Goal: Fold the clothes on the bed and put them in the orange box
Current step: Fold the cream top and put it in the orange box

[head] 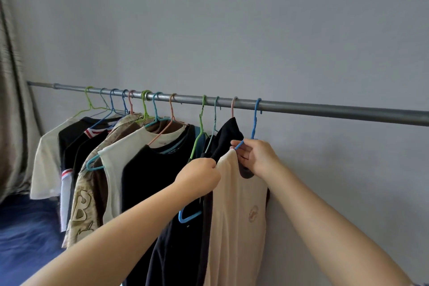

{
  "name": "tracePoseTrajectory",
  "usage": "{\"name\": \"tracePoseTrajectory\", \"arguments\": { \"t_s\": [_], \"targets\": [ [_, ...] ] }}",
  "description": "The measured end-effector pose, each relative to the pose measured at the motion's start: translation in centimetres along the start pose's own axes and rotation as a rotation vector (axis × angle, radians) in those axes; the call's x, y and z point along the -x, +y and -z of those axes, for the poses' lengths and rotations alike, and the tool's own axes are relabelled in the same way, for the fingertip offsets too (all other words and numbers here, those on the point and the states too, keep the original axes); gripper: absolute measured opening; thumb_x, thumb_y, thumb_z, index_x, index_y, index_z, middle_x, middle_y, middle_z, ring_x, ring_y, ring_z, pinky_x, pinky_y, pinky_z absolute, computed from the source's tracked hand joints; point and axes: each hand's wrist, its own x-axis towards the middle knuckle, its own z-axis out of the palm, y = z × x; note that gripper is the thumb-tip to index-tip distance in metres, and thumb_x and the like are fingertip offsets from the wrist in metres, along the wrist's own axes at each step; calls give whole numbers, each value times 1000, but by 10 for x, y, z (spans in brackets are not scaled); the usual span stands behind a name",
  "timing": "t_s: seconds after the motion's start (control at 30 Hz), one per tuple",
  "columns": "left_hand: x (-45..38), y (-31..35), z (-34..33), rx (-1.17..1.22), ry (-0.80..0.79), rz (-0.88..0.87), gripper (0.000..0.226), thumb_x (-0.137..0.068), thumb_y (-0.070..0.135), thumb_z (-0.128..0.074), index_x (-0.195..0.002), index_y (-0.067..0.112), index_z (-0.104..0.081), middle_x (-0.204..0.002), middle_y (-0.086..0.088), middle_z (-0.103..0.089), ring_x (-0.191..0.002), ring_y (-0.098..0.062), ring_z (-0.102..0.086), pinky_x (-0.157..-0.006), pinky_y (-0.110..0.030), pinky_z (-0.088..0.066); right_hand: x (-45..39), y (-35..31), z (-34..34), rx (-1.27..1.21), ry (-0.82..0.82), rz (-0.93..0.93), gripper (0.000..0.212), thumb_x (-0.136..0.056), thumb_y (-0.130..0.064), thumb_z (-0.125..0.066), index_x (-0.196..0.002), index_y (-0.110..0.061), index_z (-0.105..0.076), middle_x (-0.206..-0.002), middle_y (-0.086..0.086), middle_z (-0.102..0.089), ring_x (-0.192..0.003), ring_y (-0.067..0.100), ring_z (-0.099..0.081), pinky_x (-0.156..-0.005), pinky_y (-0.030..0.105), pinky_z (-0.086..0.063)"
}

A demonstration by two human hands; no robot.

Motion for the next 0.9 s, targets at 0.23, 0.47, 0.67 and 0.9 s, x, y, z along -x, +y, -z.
{"name": "tracePoseTrajectory", "arguments": {
  "t_s": [0.23,0.47,0.67,0.9],
  "targets": [
    [-4,-26,19,67,95,6,40,-96,40,-41,-73,9,-53,-65,0,-45,-61,-12,-43,-58,-25,-34,-23,4,-21,-73,-88,82,31,-98,-12,-41,-74,-2,-58,-52,1,-65,-64,16,-60,-62,24,-46],
    [-4,-30,44,-14,270,-111,45,-97,37,-39,-59,13,-39,-58,0,-39,-55,-13,-37,-55,-26,-29,-12,-29,-44,29,-254,281,20,-98,-12,-41,-83,-6,-52,-62,-2,-69,-56,10,-66,-53,21,-50],
    [48,-76,72,-41,253,-188,29,-100,31,-34,-89,9,-50,-78,-2,-53,-78,-20,-52,-70,-31,-40,29,-13,-93,190,-354,300,20,-98,-13,-41,-81,-10,-52,-66,-2,-70,-62,12,-66,-66,29,-49],
    [72,-106,92,183,127,-6,20,-95,16,-39,-96,9,-57,-80,0,-49,-75,-14,-46,-61,-22,-35,63,6,-116,690,-266,212,26,-99,-28,-41,-82,-11,-52,-67,4,-67,-67,16,-60,-53,23,-42]
  ]
}}
